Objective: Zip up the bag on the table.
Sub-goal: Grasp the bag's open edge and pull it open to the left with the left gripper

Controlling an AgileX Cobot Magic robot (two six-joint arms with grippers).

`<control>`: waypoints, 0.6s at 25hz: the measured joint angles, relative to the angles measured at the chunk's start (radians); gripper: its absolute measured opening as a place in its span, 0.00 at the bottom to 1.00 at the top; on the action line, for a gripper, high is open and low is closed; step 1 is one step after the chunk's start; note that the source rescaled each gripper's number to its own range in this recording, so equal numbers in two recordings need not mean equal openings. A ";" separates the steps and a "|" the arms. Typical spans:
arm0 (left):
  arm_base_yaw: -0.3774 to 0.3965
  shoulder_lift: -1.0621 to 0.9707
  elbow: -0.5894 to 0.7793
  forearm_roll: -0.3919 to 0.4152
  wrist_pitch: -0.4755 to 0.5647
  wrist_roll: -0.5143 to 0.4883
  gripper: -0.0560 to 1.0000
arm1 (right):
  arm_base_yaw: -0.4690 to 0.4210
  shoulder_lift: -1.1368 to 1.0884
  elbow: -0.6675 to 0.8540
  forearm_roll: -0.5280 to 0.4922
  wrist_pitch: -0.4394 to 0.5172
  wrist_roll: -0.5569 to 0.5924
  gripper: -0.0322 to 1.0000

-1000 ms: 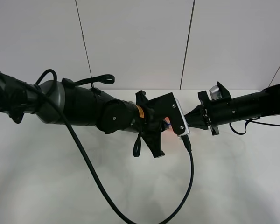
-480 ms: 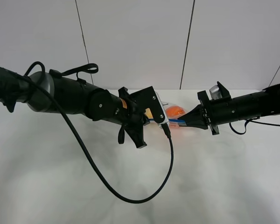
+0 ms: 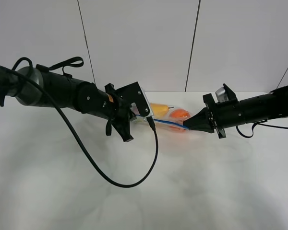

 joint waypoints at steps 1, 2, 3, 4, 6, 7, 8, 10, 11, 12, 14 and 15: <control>0.013 0.000 0.000 0.000 0.007 0.013 0.05 | 0.000 0.000 0.000 0.000 0.000 0.000 0.03; 0.027 0.000 0.000 0.000 0.014 0.025 0.05 | 0.000 0.000 0.000 -0.001 0.000 0.000 0.03; 0.042 0.000 0.000 0.000 0.020 0.034 0.05 | 0.000 0.000 0.000 -0.001 -0.001 0.000 0.03; 0.056 0.000 0.000 0.000 0.026 0.041 0.05 | 0.000 0.000 0.000 -0.001 -0.001 0.000 0.03; 0.086 0.000 0.000 -0.002 0.029 0.047 0.05 | 0.000 0.000 0.000 -0.001 -0.003 0.000 0.03; 0.098 0.000 0.000 -0.003 0.030 0.048 0.05 | 0.000 0.000 0.000 -0.001 -0.003 0.000 0.03; 0.110 0.000 0.000 -0.003 0.032 0.048 0.05 | 0.000 0.000 0.000 -0.001 -0.003 0.000 0.03; 0.131 0.000 0.000 -0.005 0.035 0.049 0.05 | 0.000 0.000 0.000 -0.001 -0.003 0.000 0.03; 0.139 0.000 0.000 -0.007 0.036 0.049 0.05 | 0.000 0.000 0.000 -0.001 -0.003 0.000 0.03; 0.148 0.000 0.000 -0.007 0.036 0.049 0.05 | 0.000 0.000 0.000 -0.001 -0.003 0.000 0.03; 0.162 0.000 0.000 -0.007 0.037 0.049 0.05 | 0.000 0.000 0.000 -0.001 -0.003 0.000 0.03; 0.166 0.000 0.000 -0.007 0.037 0.049 0.05 | 0.000 0.000 0.000 -0.001 -0.003 0.000 0.03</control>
